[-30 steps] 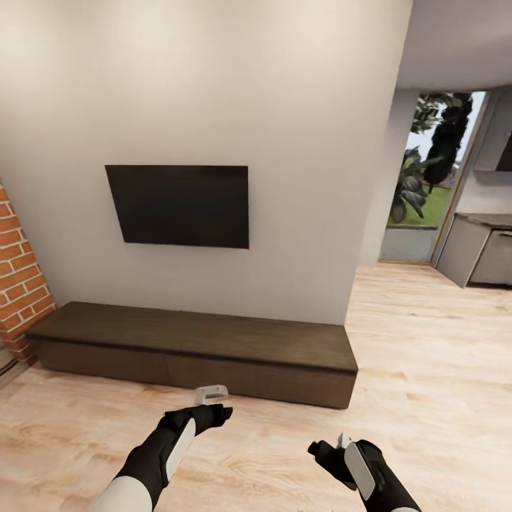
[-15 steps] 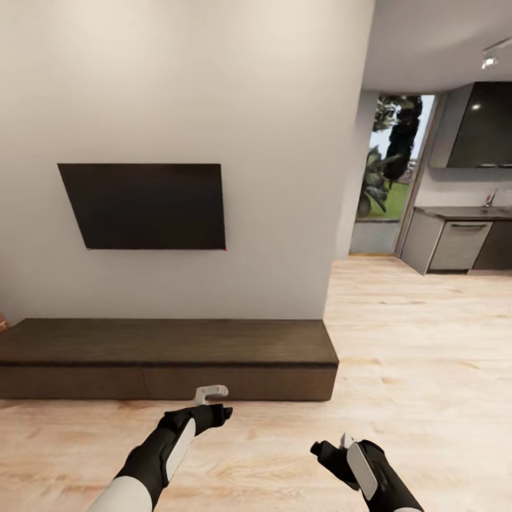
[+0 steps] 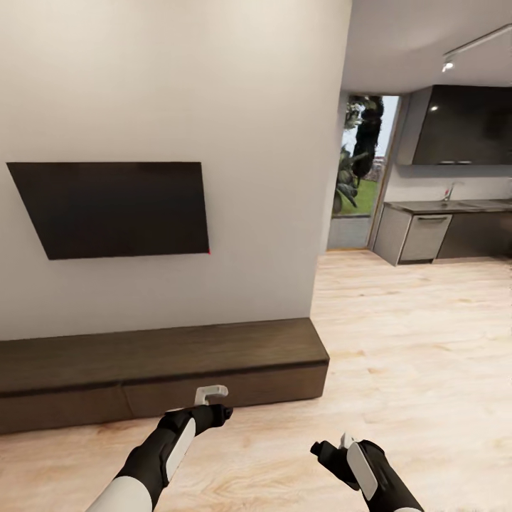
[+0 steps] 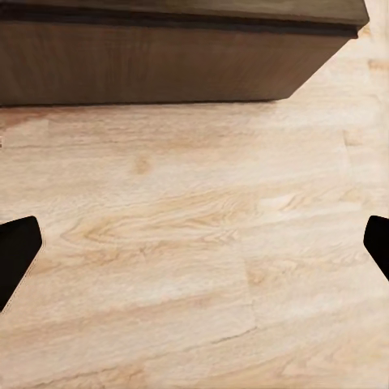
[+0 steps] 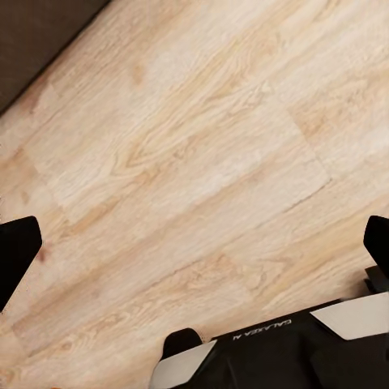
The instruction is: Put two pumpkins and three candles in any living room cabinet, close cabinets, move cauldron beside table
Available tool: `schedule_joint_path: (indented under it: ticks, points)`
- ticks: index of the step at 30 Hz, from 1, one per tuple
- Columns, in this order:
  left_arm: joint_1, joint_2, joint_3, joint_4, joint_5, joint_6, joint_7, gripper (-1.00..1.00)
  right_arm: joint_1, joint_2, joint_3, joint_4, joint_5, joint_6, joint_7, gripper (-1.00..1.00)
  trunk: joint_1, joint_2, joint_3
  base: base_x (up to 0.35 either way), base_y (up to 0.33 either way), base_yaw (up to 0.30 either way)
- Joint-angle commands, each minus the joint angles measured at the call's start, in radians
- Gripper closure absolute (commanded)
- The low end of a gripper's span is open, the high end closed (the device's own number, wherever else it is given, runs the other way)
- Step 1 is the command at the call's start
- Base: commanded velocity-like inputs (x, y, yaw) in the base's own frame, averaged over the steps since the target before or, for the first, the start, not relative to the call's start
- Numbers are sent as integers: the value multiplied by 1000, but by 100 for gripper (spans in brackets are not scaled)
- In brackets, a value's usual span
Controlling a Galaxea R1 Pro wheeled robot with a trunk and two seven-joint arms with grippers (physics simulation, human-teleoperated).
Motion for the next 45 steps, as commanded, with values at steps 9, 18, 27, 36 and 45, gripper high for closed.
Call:
schedule_joint_path:
  ticks: [9,18,27,36,45]
  points:
    - [-1,1,-2,1,10,5,3,-100,-1,1,-3,-2,-10,4,-8,-100,1,-2,-3,69,266,64]
    - [-1,1,-2,5,10,5,3,-100,-1,2,-3,-2,-9,4,-8,-100,1,-2,-3,160,73,251]
    - [-1,1,-2,5,10,5,3,-100,-1,1,-3,-2,-9,4,-8,-100,1,-2,-3,119,-53,148]
    - [-1,1,-2,0,10,5,3,-100,-1,1,-3,-2,-9,4,-8,-100,5,-9,-7,18,-11,17]
    - [-1,1,-2,-1,11,5,3,-100,-1,1,-3,-2,-9,4,-8,-100,39,-72,-35,1,-1,1]
